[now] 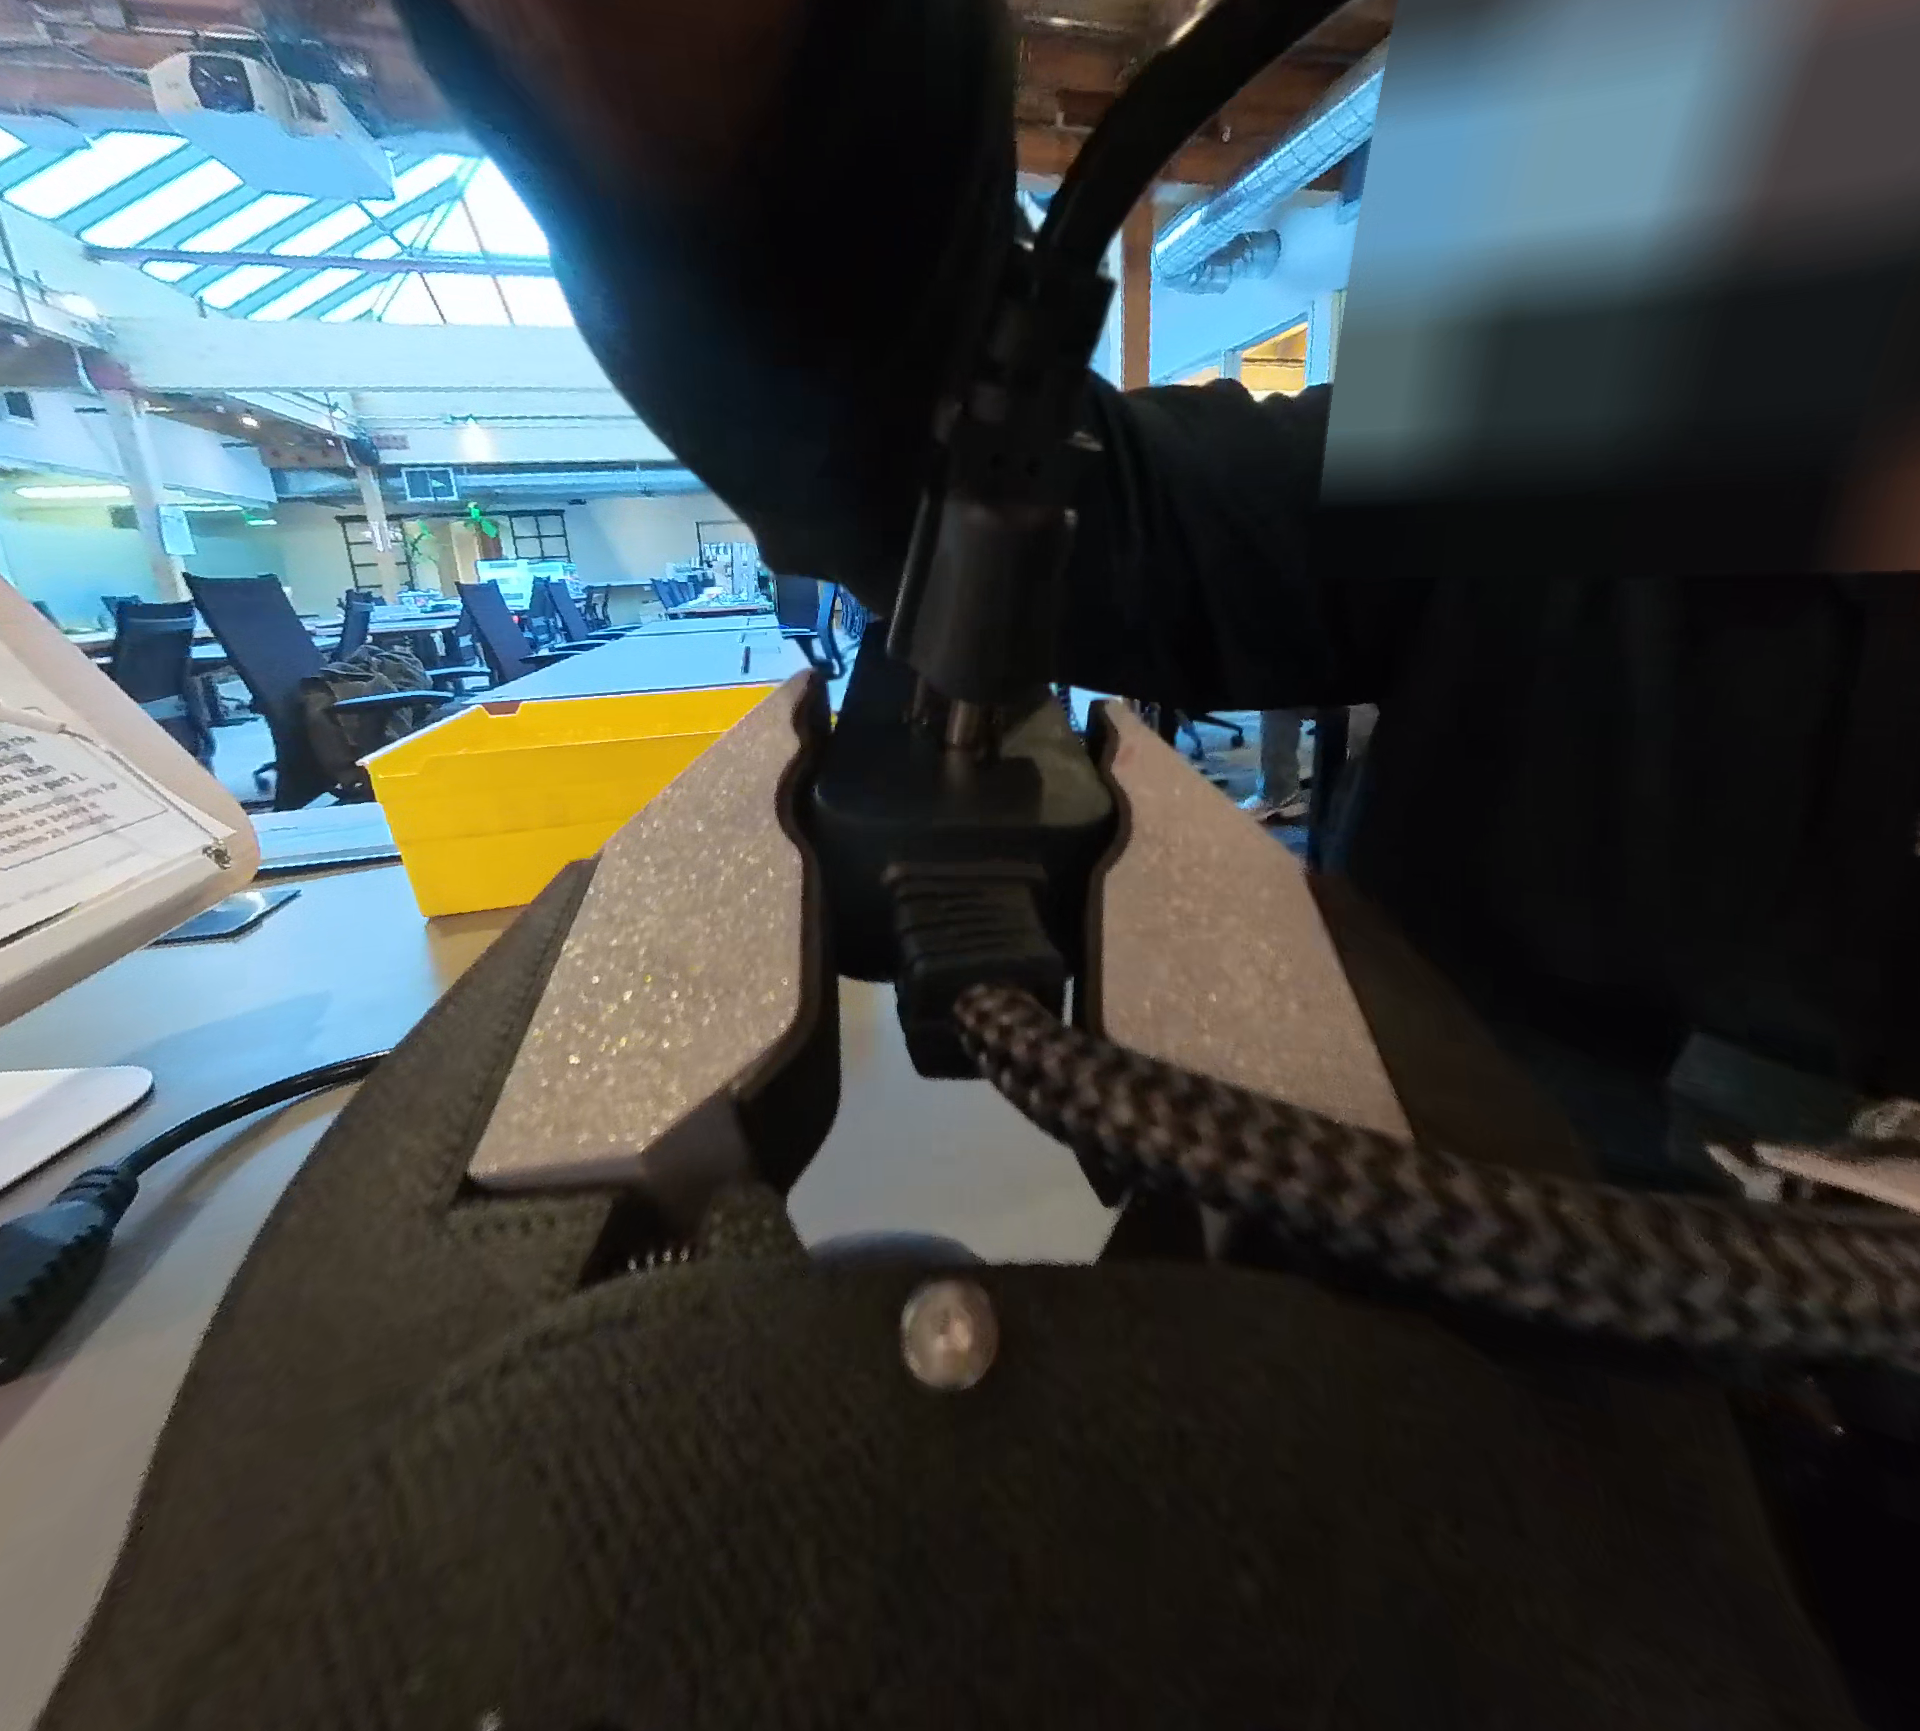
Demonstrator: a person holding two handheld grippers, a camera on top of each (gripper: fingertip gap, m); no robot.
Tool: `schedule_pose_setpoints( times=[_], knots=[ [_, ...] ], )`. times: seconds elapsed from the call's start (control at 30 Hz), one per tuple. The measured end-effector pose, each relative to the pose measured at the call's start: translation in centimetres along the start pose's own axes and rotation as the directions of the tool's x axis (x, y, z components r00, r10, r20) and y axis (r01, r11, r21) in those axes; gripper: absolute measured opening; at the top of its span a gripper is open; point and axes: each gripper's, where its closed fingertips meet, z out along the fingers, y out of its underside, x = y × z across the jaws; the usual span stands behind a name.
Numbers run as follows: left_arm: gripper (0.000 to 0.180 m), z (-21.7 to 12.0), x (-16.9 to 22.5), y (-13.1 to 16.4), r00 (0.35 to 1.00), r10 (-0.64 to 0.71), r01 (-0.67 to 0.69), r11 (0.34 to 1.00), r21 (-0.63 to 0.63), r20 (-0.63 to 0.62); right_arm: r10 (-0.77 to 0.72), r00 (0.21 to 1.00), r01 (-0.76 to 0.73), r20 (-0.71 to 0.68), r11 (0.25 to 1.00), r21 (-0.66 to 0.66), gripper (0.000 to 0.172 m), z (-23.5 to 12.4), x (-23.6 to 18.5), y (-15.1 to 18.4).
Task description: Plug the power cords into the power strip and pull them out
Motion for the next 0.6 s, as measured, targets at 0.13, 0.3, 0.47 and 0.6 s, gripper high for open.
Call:
schedule_pose_setpoints(
  times=[0.13, 0.3, 0.47, 0.6],
  knots=[
    [0.048, 0.3, 0.3, 0.7, 1.000, 0.006, -0.006, 0.999, -0.031, -0.011, -0.036, 0.992, 0.047, 0.121, 0.995, -0.093, 0.009, 1.6, -2.8, 0.6],
    [0.048, 0.4, 0.2, 1.0, 0.999, 0.040, -0.040, 0.997, -0.064, 0.002, -0.016, 0.980, 0.030, 0.197, 0.997, -0.072, 0.013, 2.1, -4.9, -0.1],
    [0.047, 0.7, 1.7, 2.3, 0.995, 0.054, -0.065, 0.990, -0.123, -0.089, 0.027, 0.997, -0.042, -0.078, 0.979, -0.198, 0.038, 0.0, -0.8, 0.9],
    [0.047, 1.2, 2.0, 2.7, 0.988, 0.131, -0.141, 0.980, -0.138, -0.081, 0.045, 0.973, -0.105, -0.227, 0.960, -0.258, 0.067, -2.7, 1.0, 2.0]
  ],
)
